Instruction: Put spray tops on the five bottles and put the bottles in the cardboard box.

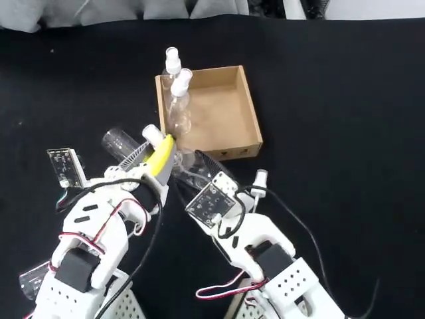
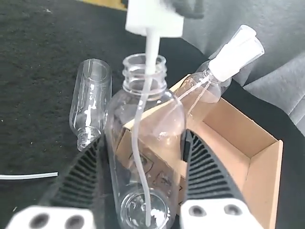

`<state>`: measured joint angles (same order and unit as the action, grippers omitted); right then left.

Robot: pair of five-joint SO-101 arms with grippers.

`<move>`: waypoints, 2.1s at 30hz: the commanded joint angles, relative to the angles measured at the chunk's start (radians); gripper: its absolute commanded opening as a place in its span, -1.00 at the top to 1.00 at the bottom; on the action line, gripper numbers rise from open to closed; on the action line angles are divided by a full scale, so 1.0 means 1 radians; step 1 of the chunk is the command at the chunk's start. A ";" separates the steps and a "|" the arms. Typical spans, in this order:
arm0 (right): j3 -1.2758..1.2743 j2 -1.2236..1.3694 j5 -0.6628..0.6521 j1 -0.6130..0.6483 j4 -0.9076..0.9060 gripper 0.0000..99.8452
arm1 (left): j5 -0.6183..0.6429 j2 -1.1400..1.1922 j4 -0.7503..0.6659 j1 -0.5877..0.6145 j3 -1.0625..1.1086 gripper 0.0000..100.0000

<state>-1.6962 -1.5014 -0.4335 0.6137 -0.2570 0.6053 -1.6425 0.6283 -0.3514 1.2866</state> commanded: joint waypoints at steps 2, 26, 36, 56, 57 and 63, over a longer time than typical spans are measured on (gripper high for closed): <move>0.001 -0.022 0.008 0.011 0.028 0.85 | -0.063 -0.009 -0.021 -0.031 -0.008 0.93; 0.001 -0.022 0.008 -0.018 0.028 0.85 | -0.058 -0.014 0.129 -0.021 -0.117 0.63; 0.001 -0.022 0.057 -0.048 0.028 0.85 | 0.006 -0.015 0.100 0.062 -0.124 0.63; 0.001 -0.022 0.057 -0.049 0.029 0.85 | -0.078 -0.015 0.095 -0.035 -0.076 0.64; 0.001 -0.022 0.057 -0.049 0.029 0.85 | -0.078 -0.015 0.095 -0.035 -0.077 0.64; 0.001 -0.022 0.057 -0.049 0.029 0.85 | -0.072 -0.025 0.095 -0.027 -0.099 0.63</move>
<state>-1.6962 -1.5014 -0.3874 0.5984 -0.2570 0.5363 -1.6441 0.7434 -0.3713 1.2344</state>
